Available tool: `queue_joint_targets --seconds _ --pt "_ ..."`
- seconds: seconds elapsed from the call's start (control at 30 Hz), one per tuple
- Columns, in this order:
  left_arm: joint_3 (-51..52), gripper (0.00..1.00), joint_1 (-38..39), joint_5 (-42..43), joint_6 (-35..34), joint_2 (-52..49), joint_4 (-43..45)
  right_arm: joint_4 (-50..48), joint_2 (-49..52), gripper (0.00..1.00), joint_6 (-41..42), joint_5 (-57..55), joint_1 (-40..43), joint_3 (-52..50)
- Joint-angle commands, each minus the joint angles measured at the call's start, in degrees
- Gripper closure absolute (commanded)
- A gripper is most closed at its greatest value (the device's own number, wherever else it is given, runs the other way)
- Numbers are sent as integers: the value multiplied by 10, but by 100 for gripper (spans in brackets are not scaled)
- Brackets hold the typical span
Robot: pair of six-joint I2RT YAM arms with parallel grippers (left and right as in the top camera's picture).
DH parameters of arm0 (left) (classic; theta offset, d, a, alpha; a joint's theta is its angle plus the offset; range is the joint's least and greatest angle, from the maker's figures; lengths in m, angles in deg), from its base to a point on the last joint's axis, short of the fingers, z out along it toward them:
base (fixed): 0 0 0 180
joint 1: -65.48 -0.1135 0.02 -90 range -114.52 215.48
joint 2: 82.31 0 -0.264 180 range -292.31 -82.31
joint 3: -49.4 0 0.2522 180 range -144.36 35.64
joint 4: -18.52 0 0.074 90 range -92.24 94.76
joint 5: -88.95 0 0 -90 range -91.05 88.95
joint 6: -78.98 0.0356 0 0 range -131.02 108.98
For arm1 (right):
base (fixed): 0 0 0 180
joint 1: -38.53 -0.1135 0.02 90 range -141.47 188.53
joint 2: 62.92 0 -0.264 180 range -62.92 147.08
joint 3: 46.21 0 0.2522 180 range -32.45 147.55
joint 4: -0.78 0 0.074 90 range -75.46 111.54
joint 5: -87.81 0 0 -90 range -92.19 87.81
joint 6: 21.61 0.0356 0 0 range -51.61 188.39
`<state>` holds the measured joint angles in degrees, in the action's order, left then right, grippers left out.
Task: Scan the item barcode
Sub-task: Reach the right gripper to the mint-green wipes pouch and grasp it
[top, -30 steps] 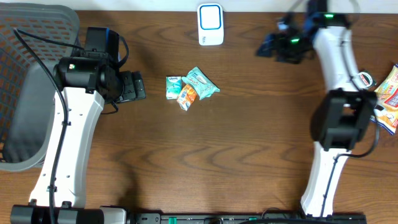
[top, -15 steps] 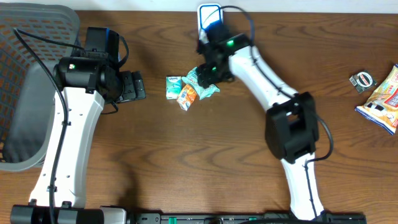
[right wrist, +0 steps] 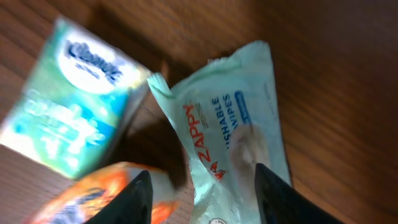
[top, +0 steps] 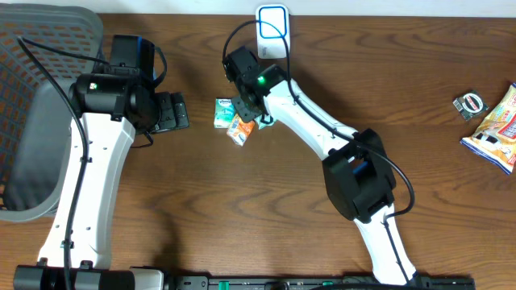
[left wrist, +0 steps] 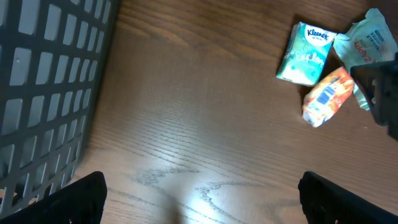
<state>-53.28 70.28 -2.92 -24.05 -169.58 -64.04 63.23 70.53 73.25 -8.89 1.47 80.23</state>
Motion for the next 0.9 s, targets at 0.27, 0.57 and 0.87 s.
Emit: queue_joint_targets --seconds 0.27,0.57,0.87 --pt "1 2 -3 -6 8 -1 -2 -14 -11 71 9 -96 3 -72" --pt "1 2 -3 -6 8 -1 -2 64 -54 77 35 -184 10 -69" --pt "1 2 -3 -6 8 -1 -2 -5 -72 37 32 -143 -8 -70"
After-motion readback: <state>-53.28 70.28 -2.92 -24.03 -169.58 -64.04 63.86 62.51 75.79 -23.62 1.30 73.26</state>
